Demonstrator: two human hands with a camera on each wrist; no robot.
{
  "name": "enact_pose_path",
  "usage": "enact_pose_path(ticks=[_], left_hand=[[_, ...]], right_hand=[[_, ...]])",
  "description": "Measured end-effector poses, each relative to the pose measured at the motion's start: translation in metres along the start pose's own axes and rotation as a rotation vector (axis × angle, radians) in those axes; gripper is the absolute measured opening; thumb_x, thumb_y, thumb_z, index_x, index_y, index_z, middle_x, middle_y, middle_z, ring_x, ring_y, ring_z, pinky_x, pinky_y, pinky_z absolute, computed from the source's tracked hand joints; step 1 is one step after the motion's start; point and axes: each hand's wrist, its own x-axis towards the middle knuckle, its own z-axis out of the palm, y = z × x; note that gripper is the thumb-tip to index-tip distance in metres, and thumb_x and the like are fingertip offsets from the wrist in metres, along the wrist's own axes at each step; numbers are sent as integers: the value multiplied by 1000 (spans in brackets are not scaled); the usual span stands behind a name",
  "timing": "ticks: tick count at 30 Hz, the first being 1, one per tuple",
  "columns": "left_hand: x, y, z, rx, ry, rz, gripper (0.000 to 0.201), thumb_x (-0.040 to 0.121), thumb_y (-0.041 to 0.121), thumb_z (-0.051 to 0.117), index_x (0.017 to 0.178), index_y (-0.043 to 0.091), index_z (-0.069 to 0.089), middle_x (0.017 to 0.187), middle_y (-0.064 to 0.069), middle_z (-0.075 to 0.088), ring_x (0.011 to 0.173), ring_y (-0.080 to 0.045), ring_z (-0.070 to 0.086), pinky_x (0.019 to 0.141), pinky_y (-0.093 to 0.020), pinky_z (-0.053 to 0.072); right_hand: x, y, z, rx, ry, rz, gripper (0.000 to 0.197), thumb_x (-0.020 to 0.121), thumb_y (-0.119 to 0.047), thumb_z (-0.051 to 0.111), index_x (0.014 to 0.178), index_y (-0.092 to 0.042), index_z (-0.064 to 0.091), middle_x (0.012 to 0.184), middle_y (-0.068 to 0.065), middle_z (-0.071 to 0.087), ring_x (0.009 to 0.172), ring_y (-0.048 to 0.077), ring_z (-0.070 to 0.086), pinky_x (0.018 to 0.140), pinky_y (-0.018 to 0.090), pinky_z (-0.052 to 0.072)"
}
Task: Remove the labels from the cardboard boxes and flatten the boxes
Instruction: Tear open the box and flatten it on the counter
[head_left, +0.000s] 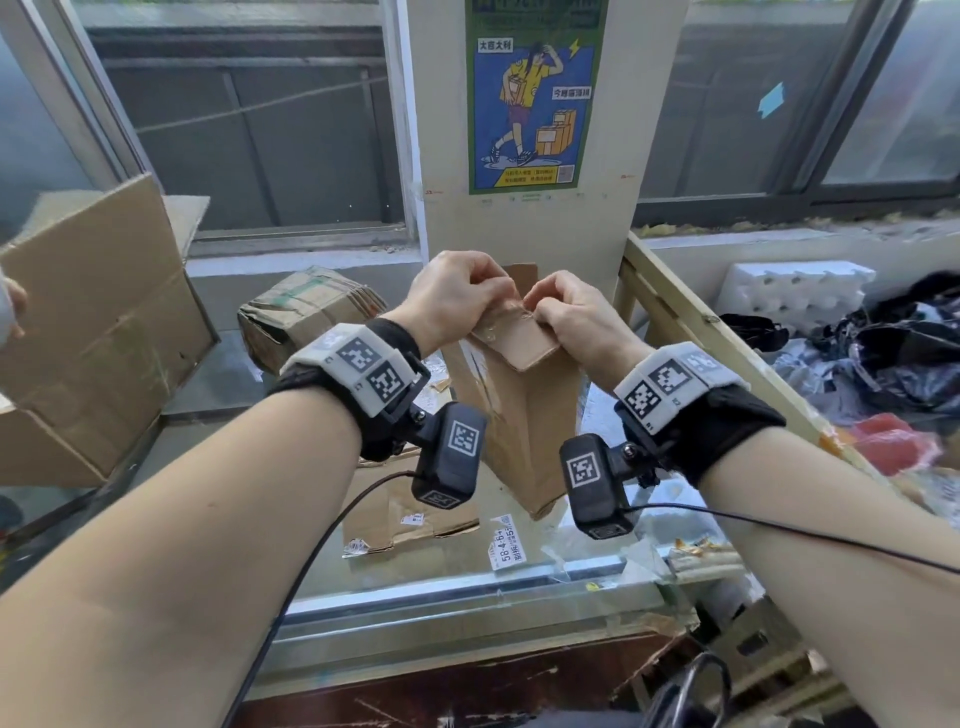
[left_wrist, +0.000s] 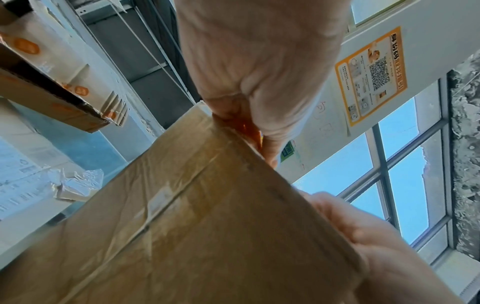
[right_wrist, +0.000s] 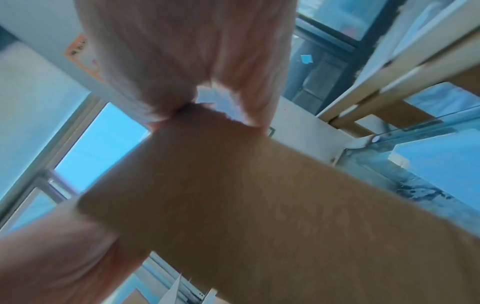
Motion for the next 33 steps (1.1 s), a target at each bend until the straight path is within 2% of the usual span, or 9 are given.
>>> enact_pose_path(ticks=[3,6,11,16,20,24,29,31,33], left_hand=[[-3,-1,-1,-8,-39,21,13,92,24,63,81,22,69,77,7,64,71,-9,57,68,-26,51],[-7,0,-5,-1,-67,44,13,94,23,61,89,16,70,80,6,64,72,-7,57,61,-16,48],[-13,2,-10,-11,-109,23,12,95,20,60,90,14,69,76,6,63,64,-2,55,50,-6,42],[-13,3,-12,75,-125,-8,10,93,19,62,88,17,69,75,8,63,65,-2,55,49,-7,42],[-12,4,-12,158,-120,-17,13,90,23,66,77,24,69,72,10,64,64,-3,56,55,-13,43],[-14,5,-12,214,-86,-15,12,88,26,67,77,25,70,73,10,65,65,-2,58,54,-12,42],[-15,3,-12,223,-61,-7,10,88,25,67,80,24,72,75,11,64,70,-2,58,59,-12,43],[-15,2,-12,146,-69,-18,9,89,24,66,83,21,72,76,9,63,68,-5,57,60,-16,47],[-18,3,-15,7,-79,-66,10,91,23,66,88,16,72,75,5,63,59,-4,56,51,-17,48]], right_hand=[[-1,4,-5,138,-91,1,23,93,-2,45,88,-16,62,87,3,62,80,13,55,75,26,46],[-5,3,-10,281,-232,54,9,93,-4,55,90,-10,61,81,4,61,70,8,58,64,16,49],[-5,1,-21,384,-484,169,15,85,-10,64,95,-14,54,80,2,58,73,7,61,65,16,52],[-1,1,-11,314,-418,151,23,78,-8,72,92,-10,54,75,6,51,73,15,54,69,23,51],[-1,3,-4,259,-390,116,26,77,-11,75,89,-11,53,77,8,52,78,22,49,73,31,44],[-5,8,2,362,-351,53,24,79,-5,71,88,-12,51,70,5,48,66,16,46,65,28,37],[-8,9,2,437,-319,51,21,82,-1,67,95,-10,54,75,6,53,71,17,52,70,27,43],[-6,10,0,447,-323,68,20,83,-2,66,97,-10,54,80,7,55,74,16,55,73,25,47],[-6,11,0,466,-337,79,16,85,-3,64,96,-10,55,83,7,58,75,14,57,73,23,49]])
